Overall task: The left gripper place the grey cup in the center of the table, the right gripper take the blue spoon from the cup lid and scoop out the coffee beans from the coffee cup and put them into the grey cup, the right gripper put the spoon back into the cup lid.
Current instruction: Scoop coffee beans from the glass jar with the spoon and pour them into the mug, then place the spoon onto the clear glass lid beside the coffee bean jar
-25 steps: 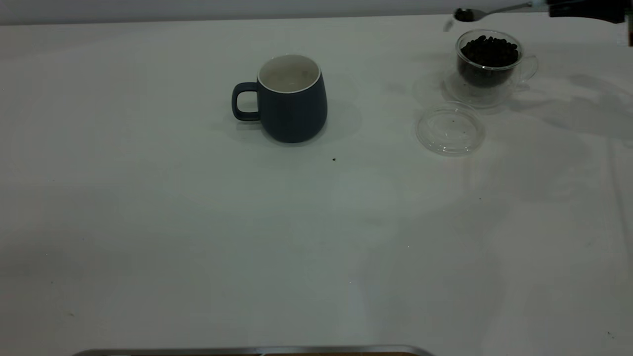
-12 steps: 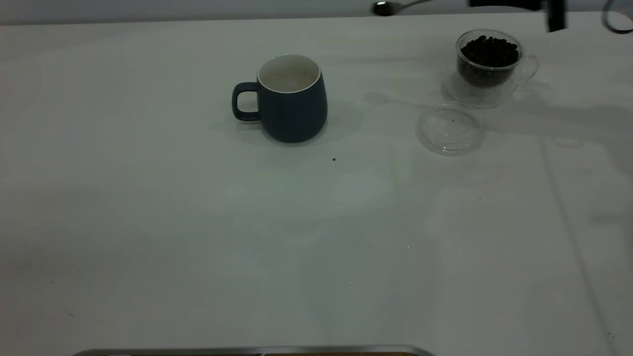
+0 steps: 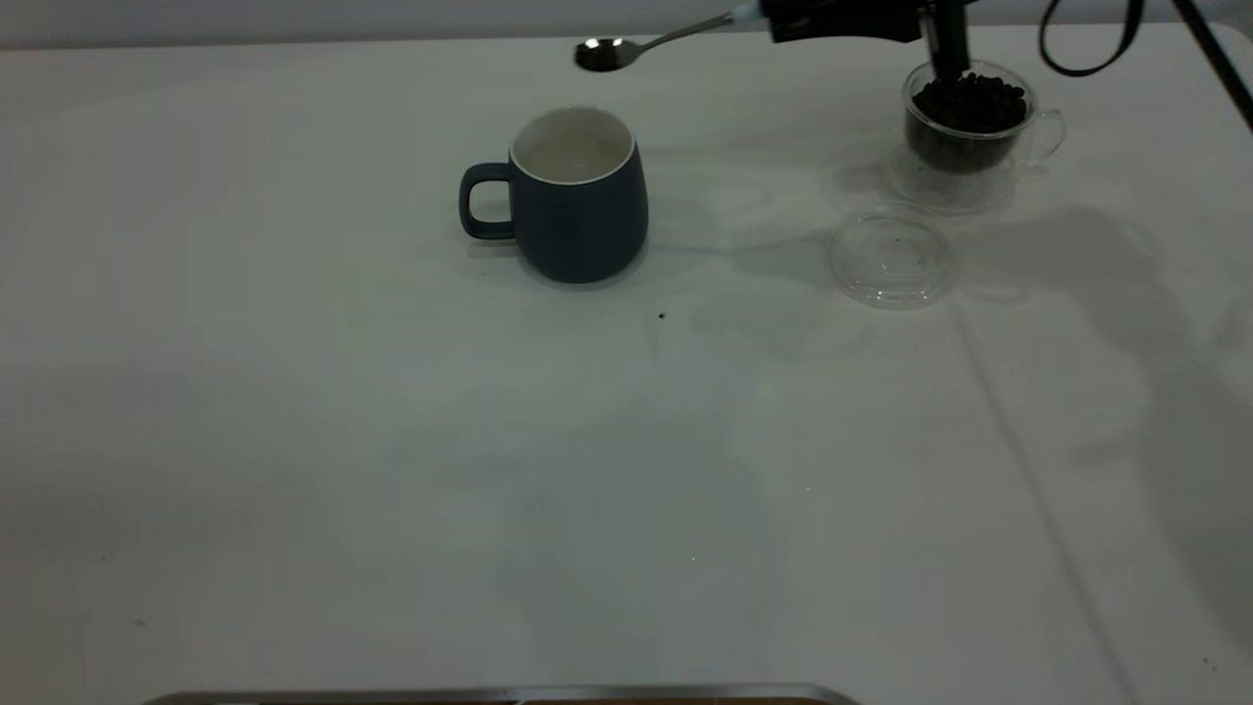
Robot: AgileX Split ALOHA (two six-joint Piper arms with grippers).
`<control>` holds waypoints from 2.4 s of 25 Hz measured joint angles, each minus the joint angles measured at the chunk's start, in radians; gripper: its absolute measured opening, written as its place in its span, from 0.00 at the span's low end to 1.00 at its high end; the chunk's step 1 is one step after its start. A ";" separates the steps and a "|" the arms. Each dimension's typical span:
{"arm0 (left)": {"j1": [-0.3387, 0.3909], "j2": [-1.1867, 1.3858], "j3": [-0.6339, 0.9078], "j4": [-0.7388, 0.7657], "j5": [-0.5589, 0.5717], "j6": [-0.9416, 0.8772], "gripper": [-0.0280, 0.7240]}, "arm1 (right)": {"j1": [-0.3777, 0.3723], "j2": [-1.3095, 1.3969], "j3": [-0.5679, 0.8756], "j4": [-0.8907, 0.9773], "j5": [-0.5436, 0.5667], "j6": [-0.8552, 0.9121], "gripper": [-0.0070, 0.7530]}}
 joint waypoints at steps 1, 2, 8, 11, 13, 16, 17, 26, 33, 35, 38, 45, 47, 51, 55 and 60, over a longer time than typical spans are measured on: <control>0.000 0.000 0.000 0.000 0.000 0.000 0.64 | 0.009 0.001 0.000 0.004 0.000 -0.003 0.14; 0.000 0.000 0.000 0.000 0.000 0.000 0.64 | 0.019 0.006 0.000 0.006 -0.005 -0.010 0.14; 0.000 0.000 0.000 0.000 0.000 0.001 0.64 | 0.057 0.023 0.000 0.010 -0.144 -0.090 0.14; 0.000 0.000 0.000 0.000 0.000 0.001 0.64 | 0.067 0.023 0.000 0.011 -0.207 -0.181 0.14; 0.000 0.000 0.000 0.000 0.000 0.001 0.64 | 0.077 0.023 0.000 0.011 -0.243 -0.270 0.14; 0.000 0.000 0.000 0.000 0.000 0.001 0.64 | 0.097 0.009 0.001 0.008 -0.287 -0.436 0.14; 0.000 0.000 0.000 0.000 0.000 0.001 0.64 | 0.104 -0.004 0.001 0.006 -0.303 -0.495 0.14; 0.000 0.000 0.000 0.000 0.000 0.001 0.64 | 0.134 -0.258 0.003 -0.177 -0.358 -0.579 0.14; 0.000 0.000 0.000 0.000 0.000 0.001 0.64 | 0.106 -0.681 0.045 -0.615 -0.199 -0.221 0.14; 0.000 0.000 0.000 0.000 0.000 0.001 0.64 | 0.045 -0.786 0.130 -0.677 -0.171 -0.134 0.14; 0.000 0.000 0.000 0.000 0.000 0.001 0.64 | -0.092 -0.827 0.325 -0.651 -0.229 -0.108 0.14; 0.000 0.000 0.000 0.000 0.000 0.000 0.64 | -0.249 -0.549 0.575 -0.323 -0.395 -0.315 0.14; 0.000 0.000 0.000 0.000 0.000 0.000 0.64 | -0.264 -0.460 0.562 -0.231 -0.410 -0.375 0.14; 0.000 0.000 0.000 0.000 0.000 0.000 0.64 | -0.275 -0.292 0.500 -0.147 -0.440 -0.416 0.14; 0.000 0.000 0.000 0.000 0.000 0.000 0.64 | -0.275 -0.175 0.430 -0.126 -0.443 -0.420 0.14; 0.000 0.000 0.000 0.000 0.000 0.000 0.64 | -0.275 -0.077 0.377 -0.116 -0.442 -0.420 0.14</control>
